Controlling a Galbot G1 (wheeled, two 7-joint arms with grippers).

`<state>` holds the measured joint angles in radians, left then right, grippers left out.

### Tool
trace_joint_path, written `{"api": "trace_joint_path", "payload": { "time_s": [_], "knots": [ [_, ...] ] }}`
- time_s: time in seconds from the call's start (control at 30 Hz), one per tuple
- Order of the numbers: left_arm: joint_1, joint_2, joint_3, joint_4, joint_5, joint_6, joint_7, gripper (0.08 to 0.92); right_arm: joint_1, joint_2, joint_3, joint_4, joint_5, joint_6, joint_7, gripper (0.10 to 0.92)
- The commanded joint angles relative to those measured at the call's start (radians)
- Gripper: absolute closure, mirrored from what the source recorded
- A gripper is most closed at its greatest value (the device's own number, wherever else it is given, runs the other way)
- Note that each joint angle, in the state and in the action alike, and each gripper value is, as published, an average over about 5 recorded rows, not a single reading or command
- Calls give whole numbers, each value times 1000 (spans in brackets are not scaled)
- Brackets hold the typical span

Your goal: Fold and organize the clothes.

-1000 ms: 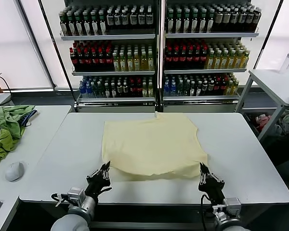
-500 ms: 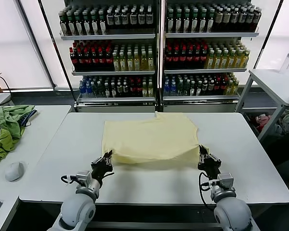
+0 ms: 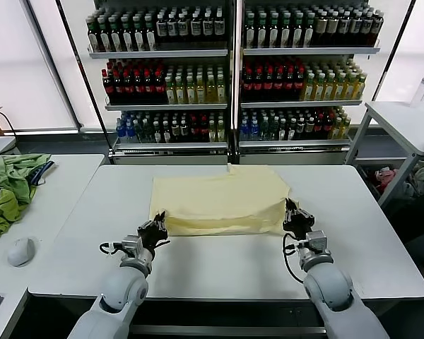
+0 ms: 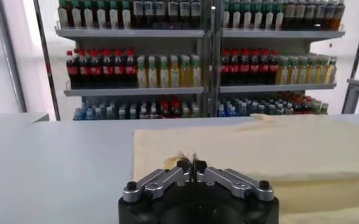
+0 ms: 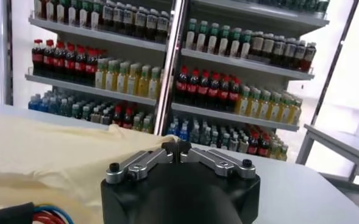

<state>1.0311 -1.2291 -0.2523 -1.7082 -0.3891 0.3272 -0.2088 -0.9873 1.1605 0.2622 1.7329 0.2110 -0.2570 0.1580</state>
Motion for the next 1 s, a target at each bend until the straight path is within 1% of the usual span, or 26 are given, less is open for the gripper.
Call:
{"api": "trace_joint_path", "payload": {
  "time_s": [0.03, 0.17, 0.27, 0.33, 0.5, 0.7, 0.87, 1.0],
  "knots": [
    [-65, -3, 19, 78, 15, -1, -17, 899, 67, 4, -40, -69, -20, 2, 0, 894],
    [-71, -4, 32, 91, 21, 9, -15, 899, 82, 20, -61, -97, -43, -9, -6, 886],
    [-59, -11, 44, 82, 33, 10, -11, 888, 78, 24, -70, -103, -64, -21, -18, 829],
    [-43, -18, 47, 68, 42, 8, -13, 852, 64, 24, -71, -99, -71, -11, -22, 770],
    [21, -26, 32, 14, 50, 8, -27, 707, -8, 14, -49, -58, -74, 28, -27, 623],
    [98, -22, 2, -59, 51, 16, -47, 534, -135, -13, 21, 32, -58, 34, -19, 468],
    [113, -19, -11, -56, 38, 37, -64, 395, -211, -24, 94, 88, 25, -25, 9, 320],
    [97, -17, -13, -36, 22, 59, -80, 275, -211, -23, 113, 61, 100, -85, 29, 228]
  ]
}}
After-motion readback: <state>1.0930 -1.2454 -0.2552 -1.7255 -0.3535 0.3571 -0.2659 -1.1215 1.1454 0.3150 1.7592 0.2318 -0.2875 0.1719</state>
